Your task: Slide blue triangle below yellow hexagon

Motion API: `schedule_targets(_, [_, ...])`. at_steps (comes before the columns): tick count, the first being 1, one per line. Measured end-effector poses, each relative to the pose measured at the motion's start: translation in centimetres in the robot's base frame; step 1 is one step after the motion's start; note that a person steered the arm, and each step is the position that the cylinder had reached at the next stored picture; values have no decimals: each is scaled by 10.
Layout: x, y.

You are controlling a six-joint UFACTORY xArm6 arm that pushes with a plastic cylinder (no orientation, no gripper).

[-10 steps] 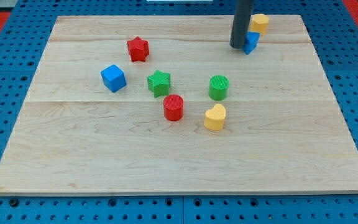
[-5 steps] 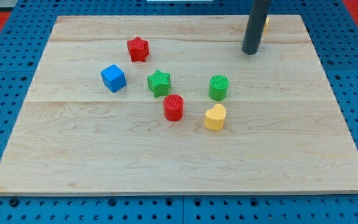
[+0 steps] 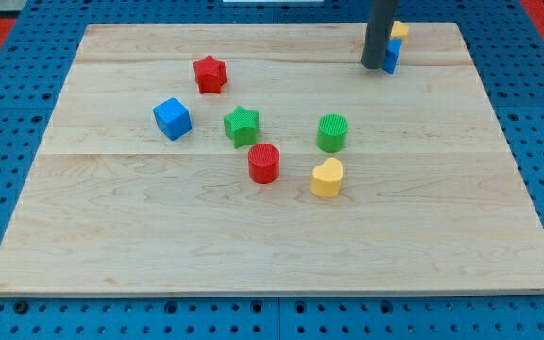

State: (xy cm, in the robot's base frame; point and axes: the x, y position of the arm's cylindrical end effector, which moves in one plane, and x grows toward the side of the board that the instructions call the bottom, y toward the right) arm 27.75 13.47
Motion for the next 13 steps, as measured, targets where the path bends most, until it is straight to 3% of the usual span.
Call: schedule_targets(13, [-11,15])
